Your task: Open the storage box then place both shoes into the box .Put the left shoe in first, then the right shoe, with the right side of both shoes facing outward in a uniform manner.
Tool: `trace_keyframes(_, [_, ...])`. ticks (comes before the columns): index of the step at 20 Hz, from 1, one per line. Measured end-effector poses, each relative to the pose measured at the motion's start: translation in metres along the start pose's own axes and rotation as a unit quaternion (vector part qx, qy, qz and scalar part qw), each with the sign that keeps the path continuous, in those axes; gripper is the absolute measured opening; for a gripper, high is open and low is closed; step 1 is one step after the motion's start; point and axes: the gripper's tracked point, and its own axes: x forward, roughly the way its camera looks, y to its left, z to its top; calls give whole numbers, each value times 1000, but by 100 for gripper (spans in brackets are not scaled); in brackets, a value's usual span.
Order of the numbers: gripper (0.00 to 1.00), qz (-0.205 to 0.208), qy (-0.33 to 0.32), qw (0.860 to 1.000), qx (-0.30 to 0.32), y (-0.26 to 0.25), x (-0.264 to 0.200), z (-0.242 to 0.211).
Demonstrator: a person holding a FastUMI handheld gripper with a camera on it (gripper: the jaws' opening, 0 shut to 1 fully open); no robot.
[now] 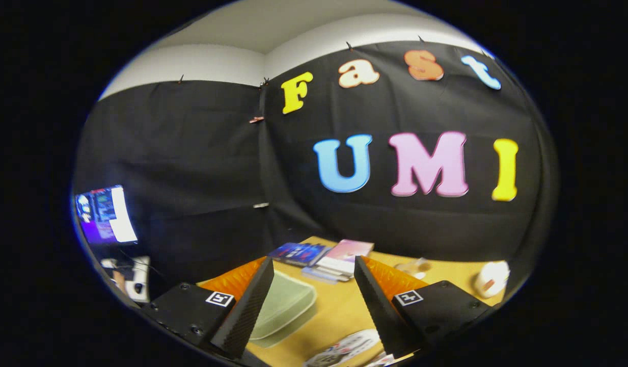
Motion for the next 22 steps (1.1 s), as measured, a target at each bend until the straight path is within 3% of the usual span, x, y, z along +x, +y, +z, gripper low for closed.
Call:
trace_keyframes(2, [99, 56, 31, 995, 73, 12, 6, -21])
trace_keyframes(4, [98, 101, 67, 981, 154, 22, 13, -40])
trace_keyframes(9, [98, 168, 160, 916, 328, 24, 34, -107])
trace_keyframes(12, [98, 191, 206, 871, 404, 23, 46, -157])
trace_keyframes(17, [97, 212, 228, 809, 499, 17, 78, -206])
trace_keyframes(22, [96, 239, 231, 762, 556, 25, 96, -223])
